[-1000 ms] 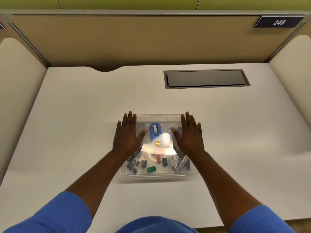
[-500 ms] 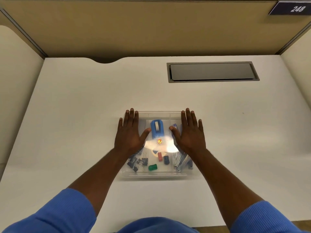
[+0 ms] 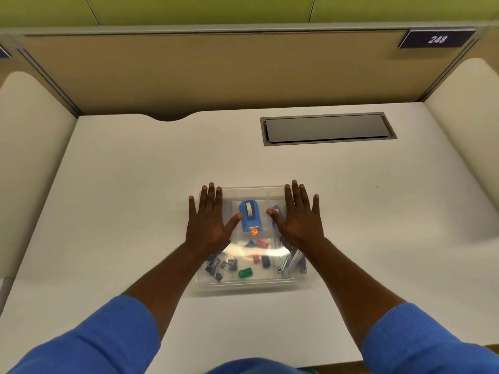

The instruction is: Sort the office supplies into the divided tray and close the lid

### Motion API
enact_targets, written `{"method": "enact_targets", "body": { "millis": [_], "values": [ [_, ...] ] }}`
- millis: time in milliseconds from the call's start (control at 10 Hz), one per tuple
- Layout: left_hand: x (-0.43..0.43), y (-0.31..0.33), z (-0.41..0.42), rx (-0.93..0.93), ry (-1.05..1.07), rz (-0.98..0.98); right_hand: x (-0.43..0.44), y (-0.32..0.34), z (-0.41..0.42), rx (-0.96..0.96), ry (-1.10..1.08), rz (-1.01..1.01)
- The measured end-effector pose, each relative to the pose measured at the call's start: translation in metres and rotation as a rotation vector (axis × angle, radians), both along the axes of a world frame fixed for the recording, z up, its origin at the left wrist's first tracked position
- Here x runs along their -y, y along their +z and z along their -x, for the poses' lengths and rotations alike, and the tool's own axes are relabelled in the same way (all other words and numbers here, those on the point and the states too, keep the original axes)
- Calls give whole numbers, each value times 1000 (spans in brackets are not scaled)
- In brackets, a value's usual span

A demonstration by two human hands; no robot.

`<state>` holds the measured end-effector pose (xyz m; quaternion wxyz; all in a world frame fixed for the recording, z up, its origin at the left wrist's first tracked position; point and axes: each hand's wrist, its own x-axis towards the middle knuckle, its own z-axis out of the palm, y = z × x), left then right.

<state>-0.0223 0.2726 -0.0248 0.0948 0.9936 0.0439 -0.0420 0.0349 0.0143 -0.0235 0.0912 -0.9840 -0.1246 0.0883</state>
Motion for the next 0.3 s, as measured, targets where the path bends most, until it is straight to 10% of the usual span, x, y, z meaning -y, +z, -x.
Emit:
{"method": "enact_targets", "body": {
  "millis": [300],
  "values": [
    [7,30,10,57,-67,43,-19,25,20,111,8,-44]
  ]
}}
